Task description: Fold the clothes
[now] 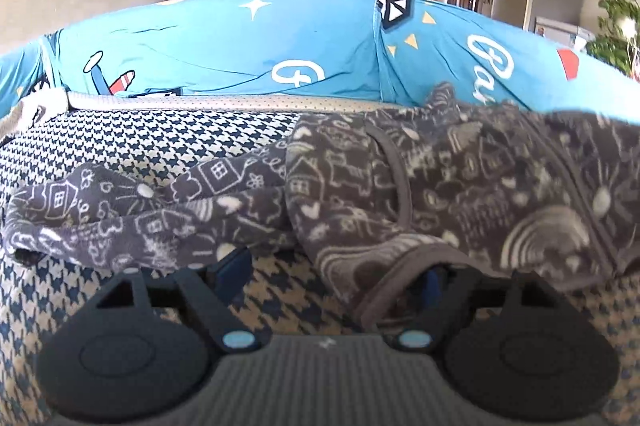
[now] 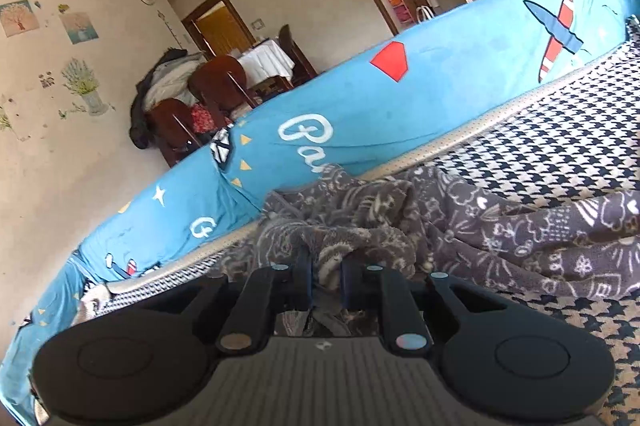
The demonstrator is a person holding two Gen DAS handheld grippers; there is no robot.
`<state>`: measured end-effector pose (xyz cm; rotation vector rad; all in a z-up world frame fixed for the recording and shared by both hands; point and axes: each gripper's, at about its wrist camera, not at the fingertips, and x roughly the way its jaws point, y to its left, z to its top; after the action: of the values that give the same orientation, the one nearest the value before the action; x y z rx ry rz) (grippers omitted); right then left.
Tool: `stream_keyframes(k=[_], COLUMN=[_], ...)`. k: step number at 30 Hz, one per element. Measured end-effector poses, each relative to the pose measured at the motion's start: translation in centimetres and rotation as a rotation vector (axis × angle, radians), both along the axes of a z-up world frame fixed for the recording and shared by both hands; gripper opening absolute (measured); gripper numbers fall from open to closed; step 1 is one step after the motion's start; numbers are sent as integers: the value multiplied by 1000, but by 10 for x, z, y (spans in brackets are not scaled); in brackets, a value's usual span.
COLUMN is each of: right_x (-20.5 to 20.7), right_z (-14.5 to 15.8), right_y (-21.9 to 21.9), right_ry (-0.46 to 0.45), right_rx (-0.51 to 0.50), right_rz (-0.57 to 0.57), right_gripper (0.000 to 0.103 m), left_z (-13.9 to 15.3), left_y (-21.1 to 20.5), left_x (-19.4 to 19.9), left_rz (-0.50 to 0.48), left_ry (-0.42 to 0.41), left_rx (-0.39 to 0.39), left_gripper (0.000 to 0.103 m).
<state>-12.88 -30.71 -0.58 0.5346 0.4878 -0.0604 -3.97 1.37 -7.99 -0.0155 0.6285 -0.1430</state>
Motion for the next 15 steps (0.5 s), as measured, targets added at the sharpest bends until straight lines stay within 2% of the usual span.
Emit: stream_keyframes(k=[7,15], right_x=[11,1], right_z=[-21,-27], right_y=[-11,-15], right_ry=[128,192], right_rx=[-38,-163], right_rz=[-35,15], right_gripper=[19,43], left_z=[10,26], left_y=[-4,-15], left_x=[23,52], left_rz=[10,4], left_ry=[20,23], left_rx=[-46,-49], left_gripper=[81,82])
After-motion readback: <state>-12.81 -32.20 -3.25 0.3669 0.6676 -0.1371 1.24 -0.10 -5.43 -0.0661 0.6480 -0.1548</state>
